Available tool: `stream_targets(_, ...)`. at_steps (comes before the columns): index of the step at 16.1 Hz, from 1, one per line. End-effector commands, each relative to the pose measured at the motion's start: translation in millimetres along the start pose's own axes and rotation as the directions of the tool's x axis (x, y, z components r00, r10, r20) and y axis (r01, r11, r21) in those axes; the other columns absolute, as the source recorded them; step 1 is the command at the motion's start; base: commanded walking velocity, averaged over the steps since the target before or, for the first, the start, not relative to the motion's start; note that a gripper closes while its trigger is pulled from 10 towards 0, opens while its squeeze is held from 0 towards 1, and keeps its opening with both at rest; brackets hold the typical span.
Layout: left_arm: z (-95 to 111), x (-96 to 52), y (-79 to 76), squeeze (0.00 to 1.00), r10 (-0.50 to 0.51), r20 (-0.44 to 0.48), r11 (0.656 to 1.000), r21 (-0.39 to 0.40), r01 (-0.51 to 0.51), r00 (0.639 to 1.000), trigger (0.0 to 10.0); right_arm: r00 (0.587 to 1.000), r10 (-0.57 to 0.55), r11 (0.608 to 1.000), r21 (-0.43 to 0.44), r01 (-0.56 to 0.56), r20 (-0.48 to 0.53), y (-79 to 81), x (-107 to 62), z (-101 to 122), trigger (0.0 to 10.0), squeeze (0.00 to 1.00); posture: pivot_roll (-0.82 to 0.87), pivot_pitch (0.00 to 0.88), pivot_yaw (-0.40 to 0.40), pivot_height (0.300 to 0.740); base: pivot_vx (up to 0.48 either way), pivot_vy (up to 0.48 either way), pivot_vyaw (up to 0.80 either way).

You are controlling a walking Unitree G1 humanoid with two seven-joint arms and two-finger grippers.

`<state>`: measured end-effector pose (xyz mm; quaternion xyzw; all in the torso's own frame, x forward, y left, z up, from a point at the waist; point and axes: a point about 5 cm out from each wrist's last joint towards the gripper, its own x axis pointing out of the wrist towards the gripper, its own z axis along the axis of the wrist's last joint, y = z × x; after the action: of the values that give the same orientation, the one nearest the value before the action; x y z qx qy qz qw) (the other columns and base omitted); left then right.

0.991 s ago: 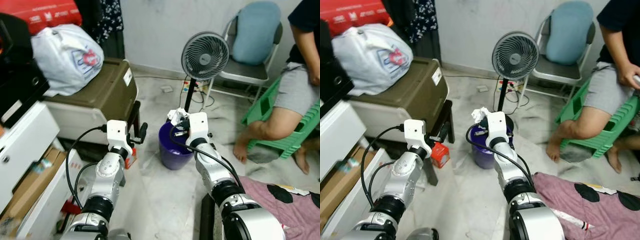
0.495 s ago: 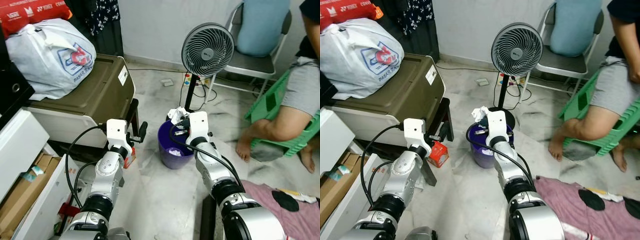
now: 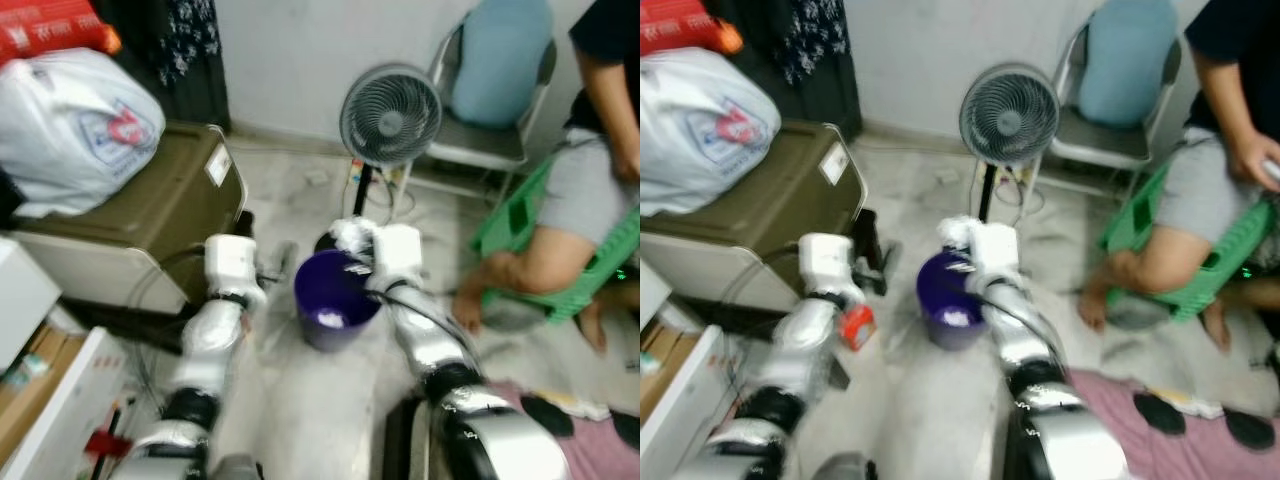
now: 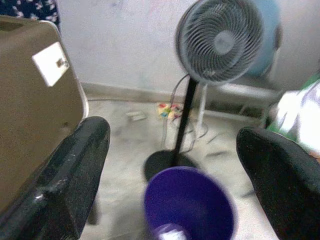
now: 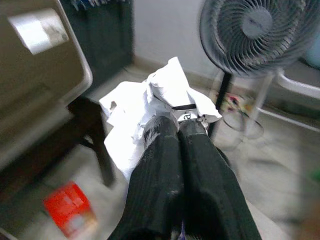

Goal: Clean up the room

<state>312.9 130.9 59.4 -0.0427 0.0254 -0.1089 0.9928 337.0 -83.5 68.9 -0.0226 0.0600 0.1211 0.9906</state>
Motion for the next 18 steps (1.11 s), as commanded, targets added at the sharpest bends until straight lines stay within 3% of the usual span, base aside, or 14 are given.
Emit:
stream_targets(1, 1.2, 4.4, -16.7, 0.00, -0.044, 0.008, 0.999, -0.016, 0.044, 0.999, 10.0, 0.998, -0.055, 0.998, -0.014, 0.055, -0.004, -20.5, -2.6, -1.4, 10.0, 0.00, 0.07, 0.000, -0.032, 0.740, 0.319, 0.000, 0.00)
stream_targets(18, -2.1, 6.2, -14.9, 0.00, -0.009, -0.018, 0.999, -0.041, 0.009, 1.000, 10.0, 0.999, -0.052, 0.998, -0.019, 0.052, -0.011, -21.2, -2.3, -2.4, 10.0, 0.00, 0.07, 0.000, -0.037, 0.740, 0.017, 0.000, 0.00)
